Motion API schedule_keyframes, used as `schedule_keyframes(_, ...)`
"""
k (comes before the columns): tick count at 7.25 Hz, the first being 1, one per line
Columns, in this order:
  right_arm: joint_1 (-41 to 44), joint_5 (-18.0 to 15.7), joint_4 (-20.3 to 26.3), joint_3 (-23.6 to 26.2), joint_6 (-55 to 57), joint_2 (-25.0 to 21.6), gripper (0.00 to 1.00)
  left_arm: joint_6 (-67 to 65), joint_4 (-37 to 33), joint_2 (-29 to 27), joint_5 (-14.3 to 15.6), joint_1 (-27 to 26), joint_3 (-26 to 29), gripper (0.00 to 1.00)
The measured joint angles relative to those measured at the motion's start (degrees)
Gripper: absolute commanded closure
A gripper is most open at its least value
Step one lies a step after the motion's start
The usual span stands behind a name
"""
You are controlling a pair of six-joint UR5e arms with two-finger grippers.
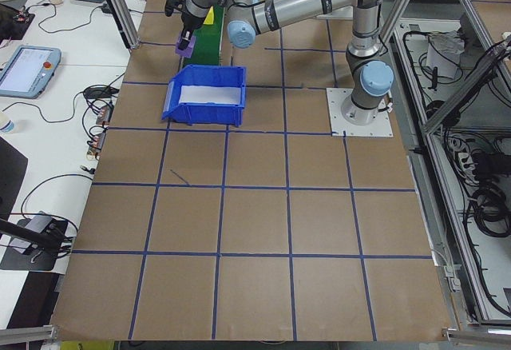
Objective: Move block left to right into plate
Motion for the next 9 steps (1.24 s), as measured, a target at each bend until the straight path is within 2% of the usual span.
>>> schedule_keyframes(3, -0.03, -1.13, -0.04, -0.72, 1.36, -0.45, 0.0, -4.49, 6.01, -4.98, 0.22, -3.34, -1.34, 0.73)
schedule_keyframes(5, -0.03, -1.44, 0.08, -4.06, 1.49, 1.59, 0.0, -6.01, 6.78, -6.62, 0.3, -4.49, -2.43, 0.73)
schedule_keyframes(8, -0.02, -1.59, 0.54, -4.98, 4.73, 2.01, 0.0, -7.18, 6.69, -7.34, 0.22, -5.55, -3.56, 0.73)
schedule_keyframes(9, 0.02, -1.66, 0.56, -5.01, 5.52, 1.92, 0.0, -7.3, 6.59, -7.53, 0.22, -5.92, -3.75, 0.66)
